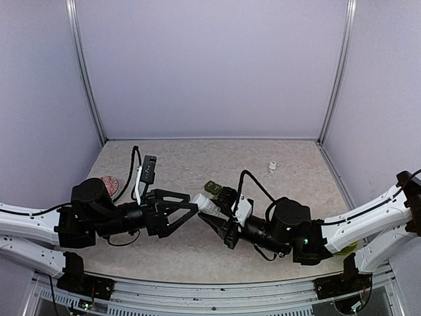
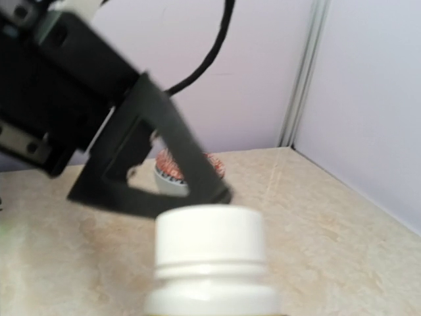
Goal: Sort the pills into containers
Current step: Screw the lid of the pill bottle onto the pill bottle.
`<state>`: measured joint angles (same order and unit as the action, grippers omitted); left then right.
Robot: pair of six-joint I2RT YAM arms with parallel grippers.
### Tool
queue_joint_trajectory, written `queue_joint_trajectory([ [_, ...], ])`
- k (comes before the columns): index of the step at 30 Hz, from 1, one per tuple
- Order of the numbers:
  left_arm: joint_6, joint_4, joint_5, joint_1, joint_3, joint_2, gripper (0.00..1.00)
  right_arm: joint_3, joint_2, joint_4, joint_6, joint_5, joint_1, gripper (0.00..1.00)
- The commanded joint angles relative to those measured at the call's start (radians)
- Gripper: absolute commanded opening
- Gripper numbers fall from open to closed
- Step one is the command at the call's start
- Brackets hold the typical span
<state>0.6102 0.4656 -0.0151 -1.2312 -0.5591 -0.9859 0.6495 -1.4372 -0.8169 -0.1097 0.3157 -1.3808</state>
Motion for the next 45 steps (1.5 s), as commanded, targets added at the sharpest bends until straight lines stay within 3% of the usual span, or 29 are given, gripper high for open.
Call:
queue_joint_trajectory([
  [1,0.015,0.026,-0.015,-0.006,0.002,-0.015,0.98,-0.004,0.024,-0.001,-0.015,0.027,0.006,0.07],
  [28,0.011,0.054,-0.028,-0.008,0.013,-0.007,0.95,0.083,-0.133,-0.005,0.013,-0.102,0.008,0.08],
  [45,0.101,-0.226,0.075,-0.004,-0.062,0.026,0.85,0.024,0.0,0.029,-0.085,-0.001,0.009,0.07],
])
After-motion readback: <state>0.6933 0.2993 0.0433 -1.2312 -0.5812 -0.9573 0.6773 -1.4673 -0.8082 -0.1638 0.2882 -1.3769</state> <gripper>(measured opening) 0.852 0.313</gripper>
